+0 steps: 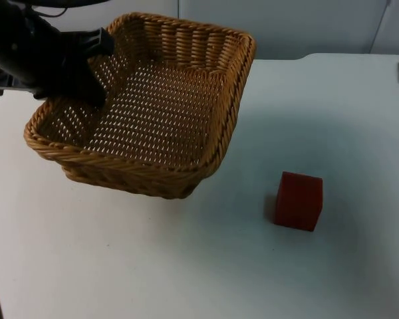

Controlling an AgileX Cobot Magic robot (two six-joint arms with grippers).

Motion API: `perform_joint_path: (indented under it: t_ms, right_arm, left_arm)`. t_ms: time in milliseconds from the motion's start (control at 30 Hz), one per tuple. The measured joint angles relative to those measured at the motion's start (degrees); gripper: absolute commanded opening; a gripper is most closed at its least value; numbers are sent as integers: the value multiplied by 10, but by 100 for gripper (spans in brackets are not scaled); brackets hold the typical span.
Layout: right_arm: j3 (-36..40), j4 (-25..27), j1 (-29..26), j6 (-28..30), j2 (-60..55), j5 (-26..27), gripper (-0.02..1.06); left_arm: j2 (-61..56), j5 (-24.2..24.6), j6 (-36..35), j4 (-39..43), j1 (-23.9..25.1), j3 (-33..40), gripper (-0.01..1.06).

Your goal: Pick up the basket with the left hand and place the cube into the basket with the right hand.

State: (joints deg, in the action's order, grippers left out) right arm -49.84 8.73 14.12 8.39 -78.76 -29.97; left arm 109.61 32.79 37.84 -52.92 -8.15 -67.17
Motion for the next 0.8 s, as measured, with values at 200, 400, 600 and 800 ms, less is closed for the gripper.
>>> perform_joint_path:
  t_ms: [200,400,600,800]
  right_arm:
    - [-36,0,87,136,-172,1,105]
    - [-46,-5,109,257,-254,9,105]
    - [-46,-15,110,341,-273,54,105]
    - [-48,-9,110,384,-293,84,92]
  left_arm:
    - [0,0,0,0,0,0,0]
    - [0,0,-1,0,0,0,0]
    - [0,0,-1,0,0,0,0]
    - [0,0,-1,0,0,0,0]
